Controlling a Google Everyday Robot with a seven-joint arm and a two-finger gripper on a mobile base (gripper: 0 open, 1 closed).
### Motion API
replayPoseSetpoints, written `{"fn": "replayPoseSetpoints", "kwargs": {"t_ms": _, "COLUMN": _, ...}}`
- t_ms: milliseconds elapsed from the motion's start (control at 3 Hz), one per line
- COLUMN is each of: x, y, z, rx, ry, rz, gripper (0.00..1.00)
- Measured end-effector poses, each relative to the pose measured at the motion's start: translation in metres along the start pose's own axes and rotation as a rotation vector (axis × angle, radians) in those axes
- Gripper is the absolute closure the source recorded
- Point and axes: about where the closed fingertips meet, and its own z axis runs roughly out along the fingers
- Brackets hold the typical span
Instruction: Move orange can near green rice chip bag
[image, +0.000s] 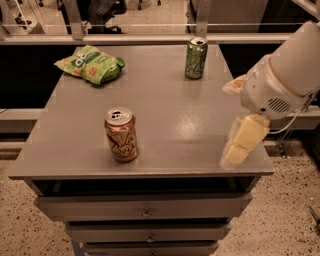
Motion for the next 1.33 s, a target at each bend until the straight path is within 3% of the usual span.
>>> {"fn": "replayPoseSetpoints", "kwargs": {"t_ms": 667, "x": -0.068, "y": 0.020, "z": 0.084, "rx": -0.088, "ry": -0.332, "rz": -0.027, "gripper": 0.00}}
{"fn": "replayPoseSetpoints", "kwargs": {"t_ms": 1333, "x": -0.135, "y": 0.026, "z": 0.124, "rx": -0.138, "ry": -0.588, "rz": 0.022, "gripper": 0.00}}
